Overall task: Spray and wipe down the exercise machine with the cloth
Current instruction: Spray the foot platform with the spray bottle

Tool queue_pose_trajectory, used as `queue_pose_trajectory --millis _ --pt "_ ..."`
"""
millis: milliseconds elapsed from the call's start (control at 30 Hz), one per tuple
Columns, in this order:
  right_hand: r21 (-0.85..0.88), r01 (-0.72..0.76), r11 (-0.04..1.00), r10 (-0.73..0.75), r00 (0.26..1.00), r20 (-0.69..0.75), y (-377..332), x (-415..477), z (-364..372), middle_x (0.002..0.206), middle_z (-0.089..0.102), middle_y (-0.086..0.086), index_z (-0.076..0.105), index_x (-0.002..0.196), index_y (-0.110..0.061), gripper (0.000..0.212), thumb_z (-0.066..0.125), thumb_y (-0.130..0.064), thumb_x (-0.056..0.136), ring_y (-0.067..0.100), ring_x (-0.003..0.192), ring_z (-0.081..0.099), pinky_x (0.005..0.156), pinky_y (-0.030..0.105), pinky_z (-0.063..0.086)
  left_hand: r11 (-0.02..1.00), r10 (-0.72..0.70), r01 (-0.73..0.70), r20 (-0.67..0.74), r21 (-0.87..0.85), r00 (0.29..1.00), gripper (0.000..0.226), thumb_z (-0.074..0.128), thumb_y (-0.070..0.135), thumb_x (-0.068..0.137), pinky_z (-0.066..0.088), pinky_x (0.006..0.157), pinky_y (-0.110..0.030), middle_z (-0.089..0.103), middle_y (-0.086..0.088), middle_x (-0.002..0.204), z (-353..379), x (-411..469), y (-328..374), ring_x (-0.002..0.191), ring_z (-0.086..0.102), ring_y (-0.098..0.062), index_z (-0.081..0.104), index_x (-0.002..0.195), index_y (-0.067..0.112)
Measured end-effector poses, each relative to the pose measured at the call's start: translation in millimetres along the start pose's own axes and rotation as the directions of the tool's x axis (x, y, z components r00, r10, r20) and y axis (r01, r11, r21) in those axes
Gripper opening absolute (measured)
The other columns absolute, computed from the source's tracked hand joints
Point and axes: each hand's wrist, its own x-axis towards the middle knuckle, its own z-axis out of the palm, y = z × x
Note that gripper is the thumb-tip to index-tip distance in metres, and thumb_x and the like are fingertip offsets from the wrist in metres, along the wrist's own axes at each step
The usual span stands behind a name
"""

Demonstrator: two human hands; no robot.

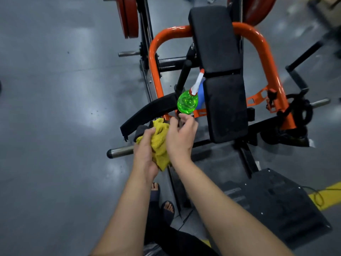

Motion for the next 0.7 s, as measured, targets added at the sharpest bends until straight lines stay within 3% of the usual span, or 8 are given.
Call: queue_pose_trajectory --millis 100,200,267,300,400,533,600,700 --pt "-0.039 -0.121 0.992 0.115 0.986 -0.124 -17 35 9 0.13 0.04 0.0 0.047 0.134 -0.018 0.047 0.066 -0.038 0.096 -0.01 0.083 0.049 0.066 0.015 0.035 1.0 0.025 -0.025 -0.02 -0.009 0.999 0.044 0.07 0.025 0.089 0.061 0.072 -0.043 0.073 -0.022 0.118 19 16 10 0.102 0.072 -0.036 0.068 0.126 0.001" --pt "-0.187 -0.123 0.975 0.086 0.978 -0.191 -23 81 7 0.146 0.034 0.008 0.035 0.152 -0.015 0.087 0.074 -0.054 0.086 0.025 0.124 0.049 0.097 0.034 0.043 1.0 0.014 -0.015 -0.002 -0.003 1.0 0.041 0.067 0.026 0.09 0.062 0.071 -0.045 0.075 -0.02 0.111 33 26 19 0.093 0.074 -0.037 0.07 0.122 0.002" --pt "-0.224 -0.166 0.96 0.134 0.98 -0.149 -26 114 6 0.156 0.032 0.011 0.028 0.159 -0.016 0.102 0.074 -0.064 0.081 0.033 0.14 0.035 0.113 0.044 0.033 0.999 -0.035 0.036 0.029 -0.018 0.999 0.037 0.063 0.029 0.093 0.061 0.076 -0.041 0.073 -0.019 0.108 37 33 25 0.087 0.071 -0.033 0.073 0.118 0.005" --pt "-0.231 -0.184 0.955 0.166 0.982 -0.096 -28 129 6 0.158 0.034 0.011 0.027 0.159 -0.018 0.105 0.073 -0.067 0.08 0.034 0.143 0.034 0.117 0.046 0.031 0.997 -0.067 0.068 0.058 -0.023 0.996 0.037 0.061 0.031 0.093 0.059 0.088 -0.046 0.072 -0.021 0.113 37 36 27 0.093 0.07 -0.033 0.074 0.117 0.006" --pt "-0.289 -0.179 0.941 0.183 0.983 -0.013 -32 160 6 0.149 0.051 0.009 0.037 0.155 -0.017 0.091 0.068 -0.064 0.084 0.031 0.137 0.046 0.114 0.046 0.037 0.993 -0.122 0.122 0.098 0.002 0.988 0.034 0.063 0.033 0.092 0.041 0.113 -0.06 0.066 -0.024 0.131 43 44 32 0.112 0.063 -0.038 0.078 0.109 0.008" --pt "-0.387 -0.163 0.907 0.2 0.978 0.056 -28 174 -1 0.122 0.066 0.014 0.063 0.123 -0.008 0.041 0.054 -0.04 0.1 0.037 0.117 0.06 0.086 0.036 0.043 0.991 -0.122 0.115 0.128 0.061 0.984 0.039 0.065 0.037 0.089 0.039 0.113 -0.055 0.064 -0.026 0.131 59 51 35 0.114 0.058 -0.04 0.079 0.11 0.008" --pt "-0.486 -0.105 0.868 0.179 0.978 0.107 -25 171 -7 0.121 0.065 0.022 0.061 0.12 -0.002 0.04 0.048 -0.036 0.104 0.042 0.113 0.06 0.083 0.038 0.044 0.993 -0.111 0.105 0.162 0.045 0.981 0.046 0.067 0.04 0.084 0.039 0.104 -0.051 0.06 -0.023 0.127 73 53 37 0.114 0.052 -0.038 0.076 0.115 0.006" --pt "-0.52 -0.079 0.85 0.173 0.976 0.134 -21 165 -29 0.118 0.066 0.025 0.063 0.117 -0.001 0.041 0.048 -0.038 0.105 0.042 0.107 0.063 0.076 0.037 0.044 0.994 -0.11 0.107 0.209 0.028 0.972 0.078 0.073 0.043 0.073 0.036 0.101 -0.049 0.051 -0.022 0.131 93 56 38 0.116 0.047 -0.038 0.061 0.135 -0.002"
